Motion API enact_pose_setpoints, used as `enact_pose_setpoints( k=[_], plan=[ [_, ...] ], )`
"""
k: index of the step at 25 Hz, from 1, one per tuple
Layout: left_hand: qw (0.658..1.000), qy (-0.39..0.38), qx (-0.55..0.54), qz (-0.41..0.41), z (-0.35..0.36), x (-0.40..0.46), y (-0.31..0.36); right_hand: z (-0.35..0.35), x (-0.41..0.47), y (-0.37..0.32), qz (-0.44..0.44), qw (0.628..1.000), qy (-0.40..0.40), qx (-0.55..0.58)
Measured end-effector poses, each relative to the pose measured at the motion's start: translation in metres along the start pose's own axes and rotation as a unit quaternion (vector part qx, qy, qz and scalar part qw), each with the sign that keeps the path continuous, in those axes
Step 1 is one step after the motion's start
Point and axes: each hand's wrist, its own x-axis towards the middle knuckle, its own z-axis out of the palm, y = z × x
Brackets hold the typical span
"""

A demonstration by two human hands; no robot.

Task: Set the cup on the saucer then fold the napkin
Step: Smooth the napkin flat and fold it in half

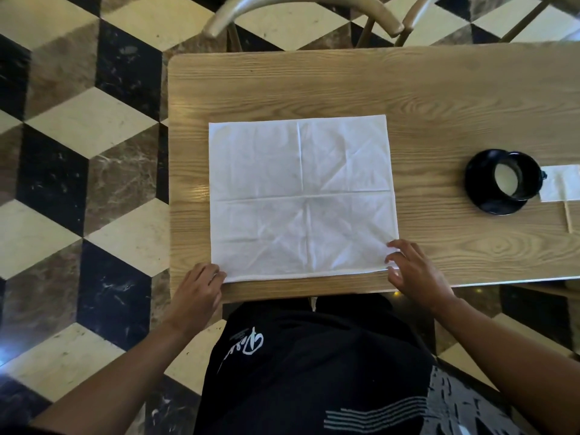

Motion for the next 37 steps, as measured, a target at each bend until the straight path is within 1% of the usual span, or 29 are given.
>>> enact_pose_setpoints(
  k=[2, 3, 4, 5, 6, 7, 9, 10, 11, 12, 15, 19, 20, 25, 29, 31, 34, 37],
  plan=[
    [1.000, -0.009, 0.001, 0.023, -0.005, 0.001, -0.004, -0.001, 0.000, -0.003, 0.007, 1.000, 0.012, 0.010],
    [1.000, -0.001, -0.009, 0.025, -0.009, 0.003, -0.005, -0.003, 0.000, -0.005, 0.011, 1.000, 0.018, 0.019],
    [0.999, 0.009, -0.037, 0.006, -0.016, 0.006, -0.004, -0.006, 0.001, -0.006, 0.019, 0.999, 0.027, 0.033],
    [0.996, 0.021, -0.079, -0.031, -0.023, 0.011, -0.003, -0.011, 0.003, -0.008, 0.041, 0.997, 0.036, 0.057],
    [0.986, 0.027, -0.137, -0.089, -0.031, 0.016, 0.000, -0.018, 0.007, -0.009, 0.081, 0.992, 0.046, 0.086],
    [0.964, 0.029, -0.206, -0.163, -0.039, 0.023, 0.001, -0.025, 0.012, -0.010, 0.130, 0.983, 0.055, 0.116],
    [0.893, 0.036, -0.329, -0.303, -0.052, 0.038, -0.001, -0.038, 0.023, -0.014, 0.202, 0.961, 0.071, 0.173],
    [0.861, 0.049, -0.365, -0.350, -0.059, 0.046, -0.002, -0.042, 0.030, -0.015, 0.218, 0.951, 0.085, 0.201],
    [0.838, 0.066, -0.387, -0.379, -0.064, 0.054, -0.004, -0.047, 0.038, -0.015, 0.226, 0.942, 0.101, 0.227],
    [0.823, 0.086, -0.401, -0.393, -0.069, 0.060, -0.005, -0.051, 0.047, -0.015, 0.231, 0.934, 0.112, 0.247],
    [0.794, 0.126, -0.430, -0.411, -0.080, 0.083, -0.006, -0.061, 0.076, -0.006, 0.248, 0.915, 0.113, 0.298],
    [0.791, 0.134, -0.433, -0.411, -0.094, 0.112, -0.012, -0.076, 0.109, 0.009, 0.258, 0.884, 0.101, 0.376],
    [0.791, 0.136, -0.431, -0.413, -0.097, 0.119, -0.015, -0.080, 0.117, 0.013, 0.256, 0.881, 0.096, 0.386],
    [0.785, 0.145, -0.434, -0.418, -0.105, 0.150, -0.032, -0.097, 0.147, 0.026, 0.242, 0.889, 0.051, 0.386],
    [0.754, 0.152, -0.462, -0.441, -0.106, 0.176, -0.053, -0.104, 0.182, 0.034, 0.255, 0.868, 0.058, 0.423],
    [0.756, 0.143, -0.469, -0.434, -0.106, 0.195, -0.065, -0.105, 0.201, 0.039, 0.263, 0.856, 0.061, 0.442],
    [0.764, 0.135, -0.472, -0.418, -0.106, 0.220, -0.081, -0.104, 0.228, 0.046, 0.271, 0.851, 0.056, 0.447],
    [0.750, 0.139, -0.490, -0.422, -0.103, 0.242, -0.094, -0.102, 0.252, 0.055, 0.276, 0.848, 0.049, 0.449]
  ],
)
